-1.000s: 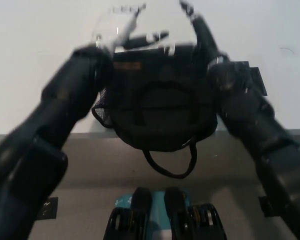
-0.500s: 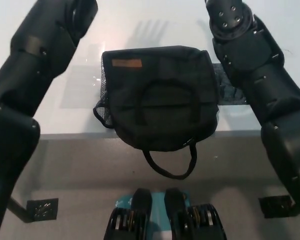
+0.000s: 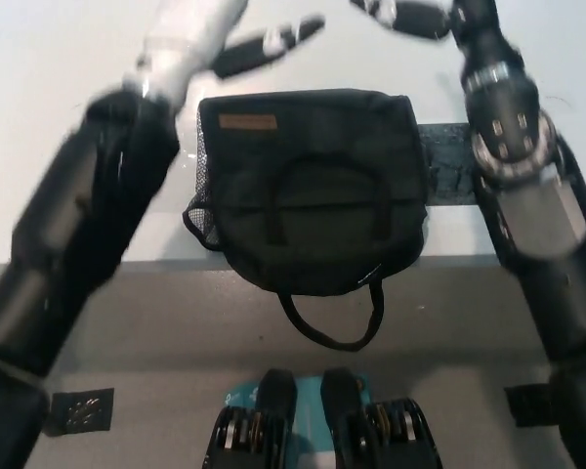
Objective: A soft travel bag is kept infront of the robot in the middle of the desk and the robot uses both its hands to press it to reduce its size
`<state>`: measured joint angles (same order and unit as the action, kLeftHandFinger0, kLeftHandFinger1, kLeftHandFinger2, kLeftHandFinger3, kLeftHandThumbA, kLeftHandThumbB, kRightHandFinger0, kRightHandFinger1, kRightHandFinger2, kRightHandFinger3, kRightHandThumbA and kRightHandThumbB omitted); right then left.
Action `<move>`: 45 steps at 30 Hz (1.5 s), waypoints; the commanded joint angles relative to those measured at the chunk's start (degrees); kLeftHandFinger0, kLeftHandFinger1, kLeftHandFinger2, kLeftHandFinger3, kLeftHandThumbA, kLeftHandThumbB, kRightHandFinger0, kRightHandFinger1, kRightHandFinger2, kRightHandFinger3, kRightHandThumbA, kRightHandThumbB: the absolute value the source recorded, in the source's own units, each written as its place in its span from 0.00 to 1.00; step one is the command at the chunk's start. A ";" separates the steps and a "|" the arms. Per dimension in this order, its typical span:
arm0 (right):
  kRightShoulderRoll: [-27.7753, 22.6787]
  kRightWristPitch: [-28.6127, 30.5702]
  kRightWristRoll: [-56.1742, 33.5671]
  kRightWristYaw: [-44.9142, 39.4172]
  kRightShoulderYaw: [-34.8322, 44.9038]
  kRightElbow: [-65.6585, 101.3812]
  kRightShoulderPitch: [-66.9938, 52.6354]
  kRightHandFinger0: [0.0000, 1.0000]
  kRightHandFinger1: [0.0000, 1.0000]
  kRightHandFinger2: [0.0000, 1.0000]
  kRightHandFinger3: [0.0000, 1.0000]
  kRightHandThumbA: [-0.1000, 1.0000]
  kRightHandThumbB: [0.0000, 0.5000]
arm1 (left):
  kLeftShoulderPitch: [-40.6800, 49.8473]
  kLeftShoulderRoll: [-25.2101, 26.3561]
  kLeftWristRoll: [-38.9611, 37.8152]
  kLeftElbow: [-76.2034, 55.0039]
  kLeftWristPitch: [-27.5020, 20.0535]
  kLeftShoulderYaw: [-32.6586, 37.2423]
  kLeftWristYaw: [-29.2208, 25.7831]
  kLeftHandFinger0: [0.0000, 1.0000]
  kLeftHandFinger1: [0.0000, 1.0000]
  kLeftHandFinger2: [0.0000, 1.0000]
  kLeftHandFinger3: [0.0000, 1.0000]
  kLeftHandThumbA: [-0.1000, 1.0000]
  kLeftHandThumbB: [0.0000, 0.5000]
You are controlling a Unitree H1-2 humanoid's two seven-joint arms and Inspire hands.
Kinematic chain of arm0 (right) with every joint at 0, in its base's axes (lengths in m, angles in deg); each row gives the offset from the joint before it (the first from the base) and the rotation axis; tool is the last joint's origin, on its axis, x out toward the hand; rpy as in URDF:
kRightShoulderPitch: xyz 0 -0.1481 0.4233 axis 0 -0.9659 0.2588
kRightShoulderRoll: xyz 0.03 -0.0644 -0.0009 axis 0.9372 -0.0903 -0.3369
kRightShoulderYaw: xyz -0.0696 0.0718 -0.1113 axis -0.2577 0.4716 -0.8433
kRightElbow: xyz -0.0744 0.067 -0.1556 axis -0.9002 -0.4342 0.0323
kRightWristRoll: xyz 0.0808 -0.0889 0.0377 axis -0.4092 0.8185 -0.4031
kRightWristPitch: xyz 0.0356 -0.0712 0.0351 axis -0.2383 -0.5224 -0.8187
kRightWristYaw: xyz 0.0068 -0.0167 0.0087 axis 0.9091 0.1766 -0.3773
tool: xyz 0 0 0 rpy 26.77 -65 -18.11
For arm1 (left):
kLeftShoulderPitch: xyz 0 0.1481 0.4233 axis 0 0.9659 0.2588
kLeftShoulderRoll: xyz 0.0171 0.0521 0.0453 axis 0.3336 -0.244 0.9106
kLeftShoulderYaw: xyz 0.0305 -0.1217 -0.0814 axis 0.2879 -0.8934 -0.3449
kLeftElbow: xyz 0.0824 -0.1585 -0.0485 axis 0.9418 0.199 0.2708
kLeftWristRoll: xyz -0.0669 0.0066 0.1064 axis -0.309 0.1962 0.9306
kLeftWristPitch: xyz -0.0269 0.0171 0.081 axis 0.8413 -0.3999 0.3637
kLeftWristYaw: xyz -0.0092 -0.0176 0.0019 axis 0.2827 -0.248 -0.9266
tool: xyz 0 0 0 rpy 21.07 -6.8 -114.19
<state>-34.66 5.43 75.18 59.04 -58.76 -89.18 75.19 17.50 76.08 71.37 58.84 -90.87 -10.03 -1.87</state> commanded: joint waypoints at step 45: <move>2.87 14.83 -9.20 -8.20 -10.62 45.43 -67.54 1.00 1.00 1.00 1.00 1.00 0.25 | 67.99 -3.42 -20.90 -36.95 -13.00 -9.86 3.06 1.00 1.00 1.00 1.00 1.00 0.42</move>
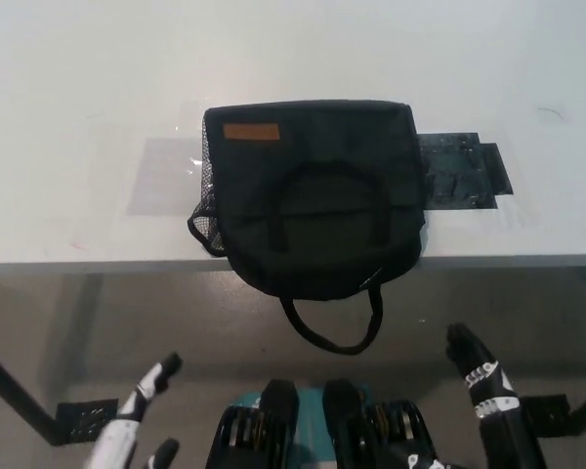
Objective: A soft travel bag is kept infront of the robot in the middle of the desk and the robot uses both its hands to press it to reduce its size
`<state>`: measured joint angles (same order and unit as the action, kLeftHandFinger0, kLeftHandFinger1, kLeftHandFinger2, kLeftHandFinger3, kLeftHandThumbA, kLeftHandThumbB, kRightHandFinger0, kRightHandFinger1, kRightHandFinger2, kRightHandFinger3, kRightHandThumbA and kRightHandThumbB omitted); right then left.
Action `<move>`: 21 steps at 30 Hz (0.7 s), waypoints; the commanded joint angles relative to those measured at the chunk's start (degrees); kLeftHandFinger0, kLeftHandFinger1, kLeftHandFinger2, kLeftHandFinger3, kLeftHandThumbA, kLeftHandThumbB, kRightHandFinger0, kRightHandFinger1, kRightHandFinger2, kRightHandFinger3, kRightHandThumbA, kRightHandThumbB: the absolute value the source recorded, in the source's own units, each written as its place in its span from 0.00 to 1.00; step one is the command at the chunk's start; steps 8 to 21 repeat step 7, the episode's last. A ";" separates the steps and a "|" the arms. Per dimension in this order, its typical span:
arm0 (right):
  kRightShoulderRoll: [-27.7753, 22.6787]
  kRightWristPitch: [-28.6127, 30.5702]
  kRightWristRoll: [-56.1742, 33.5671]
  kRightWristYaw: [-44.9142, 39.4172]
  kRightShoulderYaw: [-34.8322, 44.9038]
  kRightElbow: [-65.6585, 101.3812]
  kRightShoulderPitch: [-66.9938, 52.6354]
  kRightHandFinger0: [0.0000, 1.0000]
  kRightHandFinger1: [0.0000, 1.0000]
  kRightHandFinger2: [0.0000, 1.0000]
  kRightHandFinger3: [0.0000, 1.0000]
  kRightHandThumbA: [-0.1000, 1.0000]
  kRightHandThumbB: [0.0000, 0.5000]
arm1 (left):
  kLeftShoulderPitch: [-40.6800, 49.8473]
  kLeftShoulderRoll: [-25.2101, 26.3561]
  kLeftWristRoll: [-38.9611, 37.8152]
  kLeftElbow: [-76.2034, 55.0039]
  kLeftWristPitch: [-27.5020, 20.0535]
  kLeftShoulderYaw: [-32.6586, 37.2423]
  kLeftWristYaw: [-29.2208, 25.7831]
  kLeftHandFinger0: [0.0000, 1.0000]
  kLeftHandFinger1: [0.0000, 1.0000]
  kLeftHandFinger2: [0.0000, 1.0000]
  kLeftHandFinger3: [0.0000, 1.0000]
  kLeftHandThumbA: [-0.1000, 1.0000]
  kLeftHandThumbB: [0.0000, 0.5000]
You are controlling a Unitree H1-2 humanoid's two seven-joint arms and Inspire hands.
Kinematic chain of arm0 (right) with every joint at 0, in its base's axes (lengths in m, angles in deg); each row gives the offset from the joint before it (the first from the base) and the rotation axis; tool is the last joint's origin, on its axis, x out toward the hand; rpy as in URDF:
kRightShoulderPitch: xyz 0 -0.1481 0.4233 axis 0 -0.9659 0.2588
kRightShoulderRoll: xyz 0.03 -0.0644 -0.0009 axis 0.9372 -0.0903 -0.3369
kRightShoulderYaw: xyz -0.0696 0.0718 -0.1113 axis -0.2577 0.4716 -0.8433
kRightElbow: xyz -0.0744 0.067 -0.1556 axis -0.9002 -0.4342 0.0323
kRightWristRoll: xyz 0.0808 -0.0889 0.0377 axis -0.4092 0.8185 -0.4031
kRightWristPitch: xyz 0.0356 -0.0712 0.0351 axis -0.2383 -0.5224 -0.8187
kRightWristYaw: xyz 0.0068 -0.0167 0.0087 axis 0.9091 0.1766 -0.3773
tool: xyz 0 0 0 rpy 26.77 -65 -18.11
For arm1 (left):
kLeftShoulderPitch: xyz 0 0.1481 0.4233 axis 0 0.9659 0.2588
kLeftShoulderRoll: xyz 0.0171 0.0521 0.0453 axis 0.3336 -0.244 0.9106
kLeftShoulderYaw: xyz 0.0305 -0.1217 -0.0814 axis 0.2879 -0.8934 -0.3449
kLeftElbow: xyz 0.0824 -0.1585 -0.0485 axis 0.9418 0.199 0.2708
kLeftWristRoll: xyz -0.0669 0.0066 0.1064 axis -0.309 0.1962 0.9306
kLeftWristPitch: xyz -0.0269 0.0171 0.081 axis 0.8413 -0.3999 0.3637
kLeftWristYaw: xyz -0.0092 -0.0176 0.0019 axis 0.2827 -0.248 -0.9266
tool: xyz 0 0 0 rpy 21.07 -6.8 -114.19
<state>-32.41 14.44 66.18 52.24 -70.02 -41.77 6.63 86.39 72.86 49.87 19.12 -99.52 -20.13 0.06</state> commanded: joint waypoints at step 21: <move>1.22 7.76 -1.16 -1.64 2.20 -7.89 2.88 1.00 1.00 1.00 1.00 1.00 0.19 | -1.47 -0.28 0.58 4.06 -3.34 -0.14 2.27 1.00 1.00 1.00 1.00 1.00 0.39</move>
